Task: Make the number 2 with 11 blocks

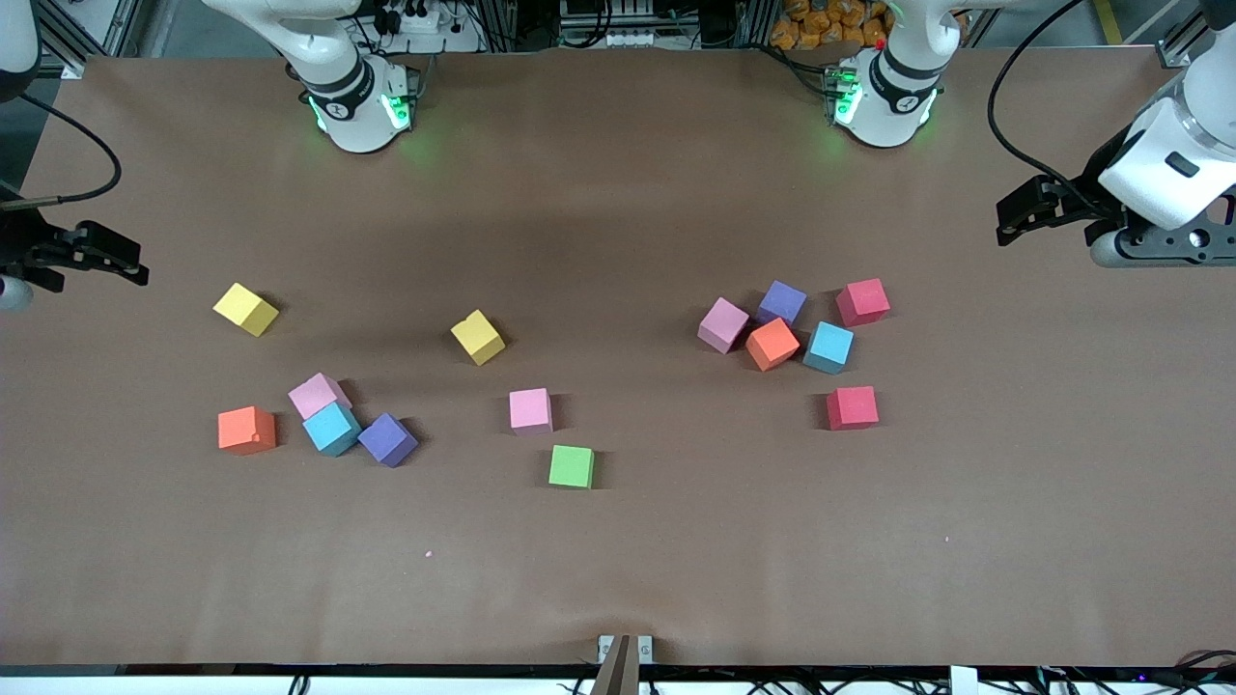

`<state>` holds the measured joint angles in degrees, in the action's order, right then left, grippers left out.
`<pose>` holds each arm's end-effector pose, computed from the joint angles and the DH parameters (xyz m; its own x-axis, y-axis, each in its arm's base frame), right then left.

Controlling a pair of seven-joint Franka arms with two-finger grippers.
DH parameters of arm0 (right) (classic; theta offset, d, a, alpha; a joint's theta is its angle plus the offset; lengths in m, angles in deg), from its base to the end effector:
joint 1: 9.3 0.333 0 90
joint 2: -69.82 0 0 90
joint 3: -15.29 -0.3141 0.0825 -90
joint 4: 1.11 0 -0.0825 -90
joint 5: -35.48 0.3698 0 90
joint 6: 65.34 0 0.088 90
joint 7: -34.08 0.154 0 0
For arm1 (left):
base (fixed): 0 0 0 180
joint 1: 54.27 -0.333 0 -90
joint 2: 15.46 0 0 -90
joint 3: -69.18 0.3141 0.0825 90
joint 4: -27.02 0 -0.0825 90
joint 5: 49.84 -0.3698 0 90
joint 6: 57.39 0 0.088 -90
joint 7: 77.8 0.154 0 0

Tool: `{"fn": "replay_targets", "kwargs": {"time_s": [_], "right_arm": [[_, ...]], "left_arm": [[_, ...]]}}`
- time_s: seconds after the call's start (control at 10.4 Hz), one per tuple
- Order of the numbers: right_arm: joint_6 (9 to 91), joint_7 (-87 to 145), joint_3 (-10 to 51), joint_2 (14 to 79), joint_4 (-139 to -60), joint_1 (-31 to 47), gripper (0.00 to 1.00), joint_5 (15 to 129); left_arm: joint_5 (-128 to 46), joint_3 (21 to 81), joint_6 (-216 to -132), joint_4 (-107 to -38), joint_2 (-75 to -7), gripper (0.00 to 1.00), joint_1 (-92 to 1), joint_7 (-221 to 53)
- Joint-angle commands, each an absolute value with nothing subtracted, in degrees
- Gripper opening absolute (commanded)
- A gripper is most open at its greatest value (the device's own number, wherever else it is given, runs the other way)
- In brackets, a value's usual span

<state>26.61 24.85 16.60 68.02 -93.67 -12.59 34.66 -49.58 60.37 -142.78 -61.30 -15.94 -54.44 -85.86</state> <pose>0.5468 -0.0460 0.5410 0.9957 0.0812 -0.0439 0.0817 -0.9966 0.0080 0.5257 -0.0803 0.5777 0.9982 -0.0103 -0.0596 -0.0105 -0.9999 -0.0026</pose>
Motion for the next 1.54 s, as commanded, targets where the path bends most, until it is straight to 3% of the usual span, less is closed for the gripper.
{"fn": "replay_targets", "kwargs": {"time_s": [0.0,0.29,0.67,0.96,1.45], "right_arm": [[26.51,24.23,16.43,68.59,-94.37,-12.72,1.00,35.65],[26.16,24.76,16.43,68.77,-94.37,-11.49,1.00,35.83],[27.64,24.32,16.43,68.50,-97.43,-10.62,1.00,37.06],[38.50,24.15,16.43,66.66,-103.83,-9.03,1.00,36.98],[50.74,13.57,16.43,54.64,-105.26,-7.62,1.00,36.98]], "left_arm": [[-50.11,60.48,-142.56,-61.93,-15.11,1.00,-54.27,-85.44],[-50.01,60.66,-142.64,-59.91,-17.65,1.00,-54.18,-85.44],[-45.71,59.00,-143.60,-62.09,-24.68,1.00,-52.52,-87.63],[-46.14,58.02,-155.97,-72.09,-24.87,1.00,-47.52,-100.01],[-49.30,56.10,-176.97,-91.78,-23.99,1.00,-40.91,-103.47]]}}
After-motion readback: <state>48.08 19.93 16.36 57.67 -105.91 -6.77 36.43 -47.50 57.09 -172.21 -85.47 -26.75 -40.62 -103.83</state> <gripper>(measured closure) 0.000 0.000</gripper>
